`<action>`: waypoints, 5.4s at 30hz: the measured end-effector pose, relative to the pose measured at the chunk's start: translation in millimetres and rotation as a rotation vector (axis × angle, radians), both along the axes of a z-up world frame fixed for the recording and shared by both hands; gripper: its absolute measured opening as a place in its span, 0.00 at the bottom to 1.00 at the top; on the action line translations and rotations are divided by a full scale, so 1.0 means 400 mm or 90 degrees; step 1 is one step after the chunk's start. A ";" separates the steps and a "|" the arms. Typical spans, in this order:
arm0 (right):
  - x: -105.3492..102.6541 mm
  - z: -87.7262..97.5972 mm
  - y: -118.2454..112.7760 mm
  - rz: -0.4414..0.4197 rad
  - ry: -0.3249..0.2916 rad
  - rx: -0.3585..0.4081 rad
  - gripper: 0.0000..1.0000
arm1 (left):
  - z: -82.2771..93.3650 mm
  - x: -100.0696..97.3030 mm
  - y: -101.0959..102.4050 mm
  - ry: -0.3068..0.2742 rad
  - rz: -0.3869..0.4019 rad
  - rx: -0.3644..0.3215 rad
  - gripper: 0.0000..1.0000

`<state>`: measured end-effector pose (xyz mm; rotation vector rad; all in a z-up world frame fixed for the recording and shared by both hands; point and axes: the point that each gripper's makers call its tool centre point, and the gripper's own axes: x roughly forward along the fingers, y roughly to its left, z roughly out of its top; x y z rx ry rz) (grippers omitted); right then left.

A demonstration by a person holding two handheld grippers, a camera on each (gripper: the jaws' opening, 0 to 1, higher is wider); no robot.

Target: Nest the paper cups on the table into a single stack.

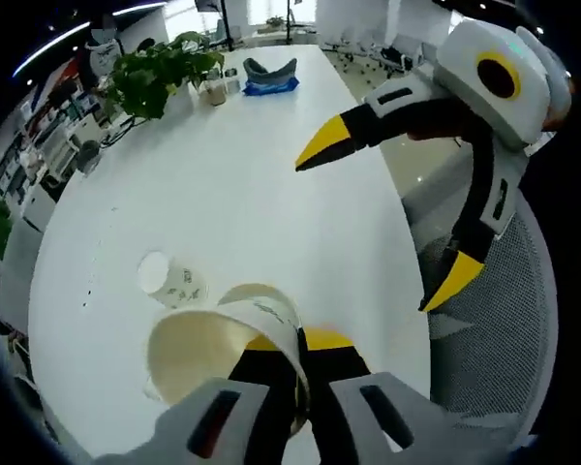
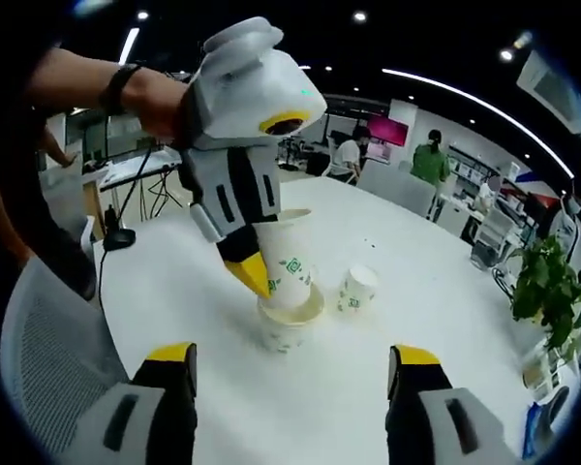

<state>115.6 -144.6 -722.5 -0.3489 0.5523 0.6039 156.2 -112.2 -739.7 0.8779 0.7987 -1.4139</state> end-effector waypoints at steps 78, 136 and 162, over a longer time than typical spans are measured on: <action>0.097 -0.009 -0.038 -0.006 0.013 0.013 0.76 | 0.085 -0.001 0.307 -0.014 0.502 -0.280 0.57; 0.501 -0.125 -0.013 -0.077 0.136 0.001 0.63 | 0.009 -0.053 0.384 0.019 0.597 -0.330 0.57; 0.546 -0.162 0.012 -0.098 0.141 0.015 0.38 | -0.002 -0.054 0.389 0.055 0.626 -0.350 0.56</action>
